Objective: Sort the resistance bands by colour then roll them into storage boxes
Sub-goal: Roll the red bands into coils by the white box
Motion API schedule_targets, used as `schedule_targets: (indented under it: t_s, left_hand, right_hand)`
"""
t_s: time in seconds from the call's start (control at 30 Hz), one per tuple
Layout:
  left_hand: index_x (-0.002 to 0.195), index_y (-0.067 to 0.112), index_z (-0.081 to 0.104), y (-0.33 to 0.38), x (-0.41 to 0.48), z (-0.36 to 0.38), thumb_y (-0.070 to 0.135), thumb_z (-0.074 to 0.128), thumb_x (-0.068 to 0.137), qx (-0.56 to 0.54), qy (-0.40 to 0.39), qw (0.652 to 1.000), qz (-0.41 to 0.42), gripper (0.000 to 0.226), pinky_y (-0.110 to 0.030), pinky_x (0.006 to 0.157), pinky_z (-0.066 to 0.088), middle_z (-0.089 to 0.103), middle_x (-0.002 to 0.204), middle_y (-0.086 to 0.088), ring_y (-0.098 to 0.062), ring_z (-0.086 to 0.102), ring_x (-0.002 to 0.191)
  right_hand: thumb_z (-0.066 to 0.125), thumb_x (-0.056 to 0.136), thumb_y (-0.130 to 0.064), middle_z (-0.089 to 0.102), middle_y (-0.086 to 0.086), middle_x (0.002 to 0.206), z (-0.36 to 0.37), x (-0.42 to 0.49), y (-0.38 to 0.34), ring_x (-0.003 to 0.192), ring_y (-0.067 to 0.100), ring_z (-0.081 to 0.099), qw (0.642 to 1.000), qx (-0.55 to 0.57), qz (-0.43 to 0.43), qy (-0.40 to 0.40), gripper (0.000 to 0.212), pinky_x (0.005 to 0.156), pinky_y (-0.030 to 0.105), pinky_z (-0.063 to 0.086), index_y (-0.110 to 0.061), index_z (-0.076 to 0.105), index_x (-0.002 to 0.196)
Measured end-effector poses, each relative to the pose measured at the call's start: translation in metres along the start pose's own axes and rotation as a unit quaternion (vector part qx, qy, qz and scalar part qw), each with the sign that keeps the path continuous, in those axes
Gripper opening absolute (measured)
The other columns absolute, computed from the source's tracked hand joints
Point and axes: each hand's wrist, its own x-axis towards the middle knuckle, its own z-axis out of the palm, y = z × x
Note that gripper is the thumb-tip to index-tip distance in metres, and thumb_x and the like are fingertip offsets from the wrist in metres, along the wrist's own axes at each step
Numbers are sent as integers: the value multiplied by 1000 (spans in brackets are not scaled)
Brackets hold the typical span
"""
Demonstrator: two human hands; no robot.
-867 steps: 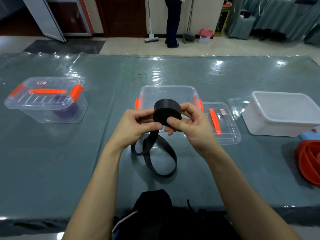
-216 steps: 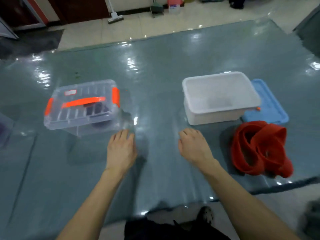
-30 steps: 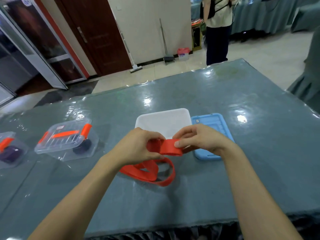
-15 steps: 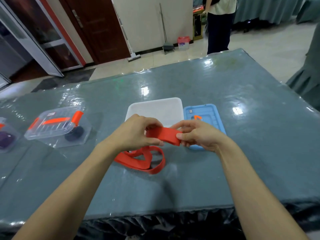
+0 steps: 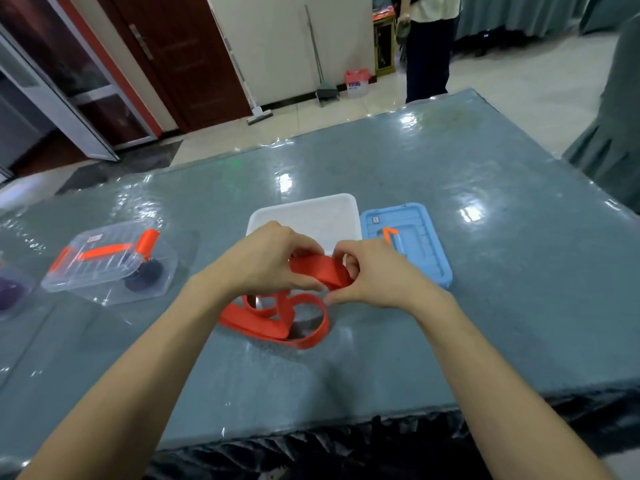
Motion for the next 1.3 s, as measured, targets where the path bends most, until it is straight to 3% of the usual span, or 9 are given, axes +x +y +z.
schedule_targets:
  t_s: [0.1, 0.17, 0.3, 0.53, 0.67, 0.93, 1.1, 1.2, 1.3]
  left_hand:
    - [111, 31, 80, -4, -6, -2, 59, 90, 76, -34, 16, 999, -14, 46, -35, 86, 58, 77, 88, 14, -6, 71, 88]
    - [113, 25, 80, -4, -10, 0, 45, 96, 76, -101, 48, 993, -35, 45, -28, 90, 59, 79, 90, 13, -4, 74, 91]
    - [110, 20, 80, -6, -14, 14, 25, 98, 76, -231, 102, 966, -47, 39, -27, 97, 60, 80, 98, 5, -14, 77, 95]
    - [124, 15, 77, -15, -17, 36, 11, 98, 74, -322, 104, 937, -82, 55, -30, 105, 57, 80, 116, 4, -14, 77, 111]
    - [124, 15, 75, -12, -14, 40, 4, 97, 72, -380, 112, 912, -103, 58, -30, 105, 58, 82, 115, -2, -16, 78, 111]
    - [120, 16, 75, -1, -3, 42, 11, 92, 65, -484, 136, 857, -110, 57, -29, 97, 61, 83, 113, -9, -22, 79, 109]
    - [120, 12, 77, 0, -6, 39, 15, 94, 69, -460, 156, 868, -100, 54, -35, 103, 60, 82, 113, -11, -25, 78, 112]
    - [116, 18, 78, 8, -6, 28, 23, 96, 63, -401, 148, 899, -94, 57, -28, 101, 60, 84, 110, 1, -16, 79, 109]
    - [112, 25, 79, 11, -7, 18, 28, 98, 64, -337, 132, 929, -83, 52, -21, 98, 58, 83, 106, 10, -8, 79, 106]
  right_hand:
    - [95, 68, -39, 63, -4, 70, 7, -3, 5, 59, 4, 51, 998, 51, -9, 40, 35, 54, 20, 43, -27, 67, 86]
    - [95, 70, -27, 65, -1, 73, 11, -3, 11, 63, 6, 54, 985, 158, -11, 61, 31, 65, 34, 54, -27, 72, 91]
    - [97, 73, -11, 61, -6, 76, 15, -1, 15, 69, 12, 58, 948, 309, 3, 80, 38, 69, 30, 54, -23, 75, 102]
    - [95, 69, -8, 63, 12, 100, 22, -1, 16, 88, 26, 74, 893, 448, 20, 50, 44, 92, 49, 60, -13, 74, 107]
    - [90, 70, -6, 69, 34, 118, 25, 3, 16, 96, 28, 76, 867, 494, 30, 57, 51, 92, 37, 59, -5, 70, 117]
    - [76, 83, 15, 69, 18, 116, 26, 0, 15, 105, 30, 72, 772, 634, 33, 32, 52, 97, 34, 59, 12, 58, 131]
    - [85, 77, 12, 75, 15, 116, 23, -3, 16, 99, 27, 76, 821, 568, 29, 55, 48, 87, 30, 60, -1, 68, 121]
    - [93, 71, 6, 81, 9, 107, 18, -3, 19, 92, 25, 79, 877, 473, 26, 83, 48, 80, 31, 61, -10, 73, 112]
    - [95, 69, 7, 81, 12, 94, 18, -5, 14, 84, 25, 79, 895, 439, 19, 80, 50, 78, 33, 63, -8, 74, 112]
